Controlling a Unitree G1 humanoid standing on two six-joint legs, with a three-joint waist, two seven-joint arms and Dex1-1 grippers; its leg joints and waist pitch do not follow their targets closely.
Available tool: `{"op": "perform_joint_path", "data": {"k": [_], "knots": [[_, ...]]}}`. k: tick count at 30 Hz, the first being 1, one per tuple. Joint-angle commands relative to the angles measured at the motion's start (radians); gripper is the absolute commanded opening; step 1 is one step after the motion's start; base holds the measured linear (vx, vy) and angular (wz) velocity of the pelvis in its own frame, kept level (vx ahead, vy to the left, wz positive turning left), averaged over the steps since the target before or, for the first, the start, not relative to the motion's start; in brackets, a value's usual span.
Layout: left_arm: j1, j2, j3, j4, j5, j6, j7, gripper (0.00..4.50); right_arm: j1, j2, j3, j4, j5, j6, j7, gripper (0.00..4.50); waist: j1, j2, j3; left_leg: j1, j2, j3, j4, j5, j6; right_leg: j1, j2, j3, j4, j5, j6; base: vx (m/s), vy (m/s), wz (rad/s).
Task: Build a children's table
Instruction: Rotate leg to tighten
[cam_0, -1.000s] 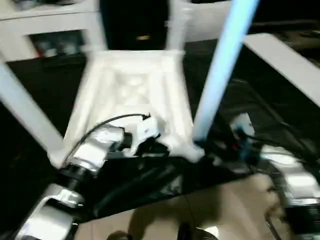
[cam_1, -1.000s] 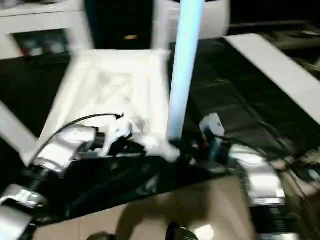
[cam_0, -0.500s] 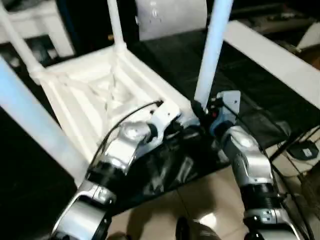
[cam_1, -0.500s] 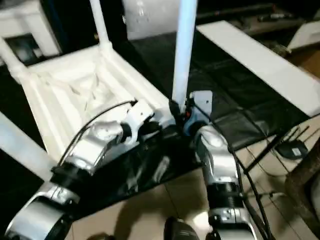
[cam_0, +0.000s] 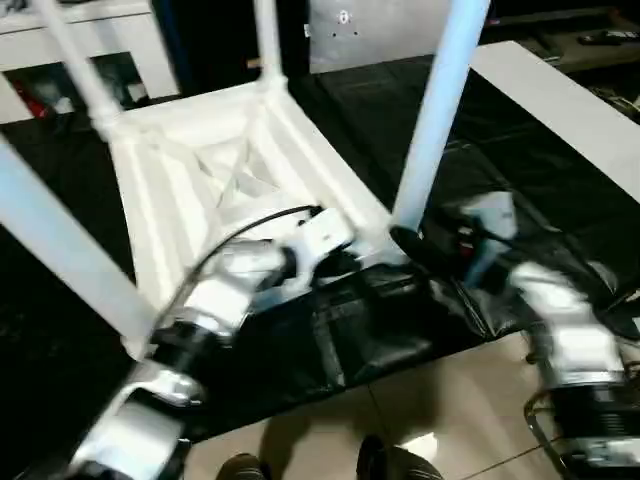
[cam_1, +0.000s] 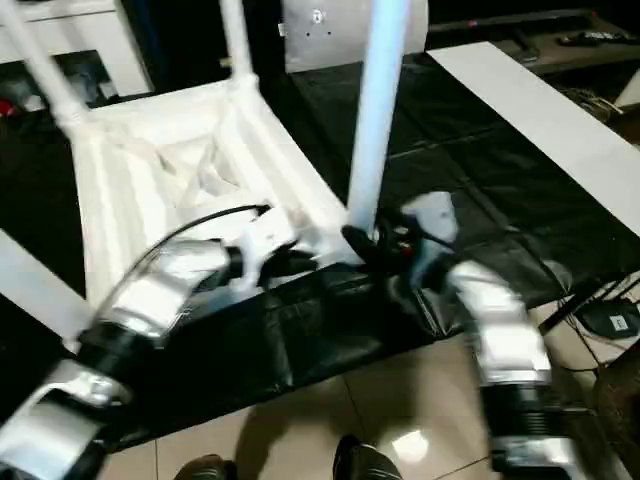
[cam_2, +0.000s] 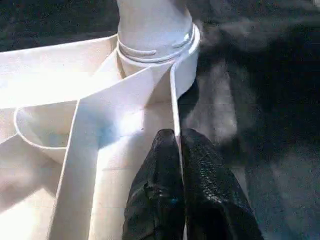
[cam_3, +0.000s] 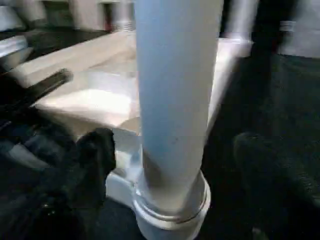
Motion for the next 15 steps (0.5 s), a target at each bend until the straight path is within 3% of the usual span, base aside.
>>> {"op": "perform_joint_path", "data": {"k": [1, 4, 9, 10, 12, 15], "knots": [[-0.010, 0.026, -0.051, -0.012, -0.025, -0.095, -0.142, 0.00, 0.010, -0.063, 0.034, -0.034, 0.032, -0.005, 0.152, 4.25, 0.001, -0.014, -0.090, -0.004, 0.006, 0.021, -0.066, -0.076, 0.146, 0.094, -0.055, 0.055, -0.080, -0.484, -0.017, 0.000, 0.000, 0.00], [-0.010, 0.062, -0.080, -0.014, -0.036, -0.140, -0.239, 0.00, 0.008, -0.121, 0.075, -0.026, 0.031, -0.042, 0.269, 4.25, 0.011, -0.015, -0.092, -0.004, 0.013, 0.020, -0.067, -0.065, 0.148, 0.092, -0.057, 0.057, -0.075, -0.464, -0.020, 0.000, 0.000, 0.00], [-0.014, 0.093, -0.110, -0.011, -0.049, -0.190, -0.353, 0.00, -0.007, -0.176, 0.127, 0.003, 0.038, -0.046, 0.426, 4.25, 0.032, -0.018, -0.096, -0.004, 0.020, 0.020, -0.066, -0.022, 0.164, 0.091, -0.059, 0.064, -0.059, -0.410, -0.062, 0.000, 0.000, 0.00], [-0.014, 0.096, -0.112, -0.011, -0.049, -0.192, -0.360, 0.00, -0.010, -0.180, 0.130, 0.005, 0.041, -0.039, 0.438, 4.00, 0.038, -0.017, -0.097, -0.003, 0.024, 0.020, -0.066, -0.009, 0.169, 0.089, -0.061, 0.067, -0.055, -0.394, -0.074, 0.000, 0.000, 0.00], [-0.017, 0.103, -0.118, -0.011, -0.049, -0.199, -0.384, 0.00, -0.018, -0.191, 0.142, 0.011, 0.051, -0.013, 0.480, 3.91, 0.042, -0.020, -0.096, -0.003, 0.026, 0.020, -0.066, -0.001, 0.178, 0.090, -0.060, 0.067, -0.052, -0.379, -0.087, 0.000, 0.000, 0.00], [-0.028, 0.121, -0.130, -0.002, -0.056, -0.228, -0.443, 0.00, -0.040, -0.215, 0.174, 0.028, 0.062, 0.015, 0.557, 3.56, 0.045, -0.023, -0.095, -0.006, 0.022, 0.022, -0.066, -0.005, 0.171, 0.093, -0.060, 0.066, -0.054, -0.400, -0.078, 0.000, 0.000, 0.00]]}}
